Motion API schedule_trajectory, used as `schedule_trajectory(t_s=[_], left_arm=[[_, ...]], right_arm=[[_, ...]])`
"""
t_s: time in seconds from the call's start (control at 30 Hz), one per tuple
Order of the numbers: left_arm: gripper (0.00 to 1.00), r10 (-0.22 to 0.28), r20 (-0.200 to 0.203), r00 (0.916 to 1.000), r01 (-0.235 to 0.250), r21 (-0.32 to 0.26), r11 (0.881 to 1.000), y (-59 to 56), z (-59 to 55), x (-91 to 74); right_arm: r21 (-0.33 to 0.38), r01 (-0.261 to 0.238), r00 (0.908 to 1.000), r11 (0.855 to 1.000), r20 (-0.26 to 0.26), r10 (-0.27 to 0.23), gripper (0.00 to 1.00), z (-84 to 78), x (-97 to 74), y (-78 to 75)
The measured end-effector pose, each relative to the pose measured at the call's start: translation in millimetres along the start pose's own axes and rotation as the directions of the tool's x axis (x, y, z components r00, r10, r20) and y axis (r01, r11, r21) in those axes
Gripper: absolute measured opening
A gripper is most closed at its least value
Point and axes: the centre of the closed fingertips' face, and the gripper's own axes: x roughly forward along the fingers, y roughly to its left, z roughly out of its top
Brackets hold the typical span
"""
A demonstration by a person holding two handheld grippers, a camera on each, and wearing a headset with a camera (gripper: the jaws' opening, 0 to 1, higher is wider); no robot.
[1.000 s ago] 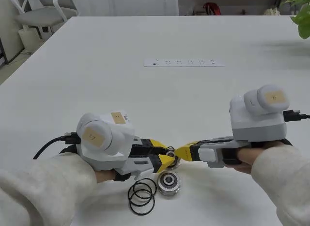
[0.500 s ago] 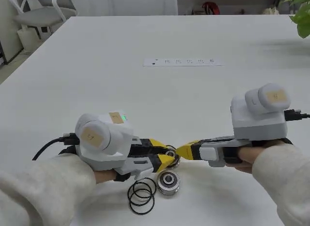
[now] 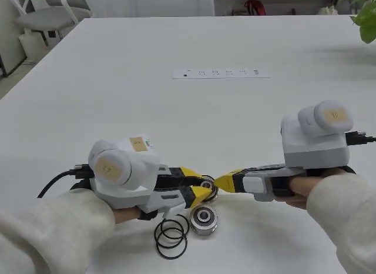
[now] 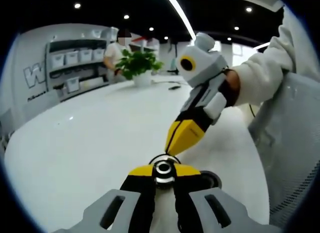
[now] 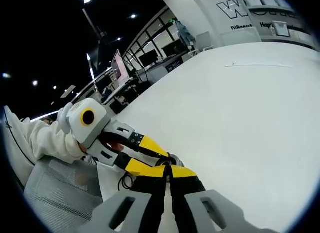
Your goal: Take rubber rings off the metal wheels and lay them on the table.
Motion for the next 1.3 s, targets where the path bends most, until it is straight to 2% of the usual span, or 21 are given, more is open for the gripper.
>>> schedule_trajectory(t_s=[1.3], left_arm=[[0.16, 0.019, -0.065, 0.9977, -0.011, 0.121, 0.993, -0.3, -0.3, -0.7]], right_arm=[[0.013, -0.006, 1.0000, 1.000, 0.004, 0.006, 0.00, 0.7, -1.1, -1.4]])
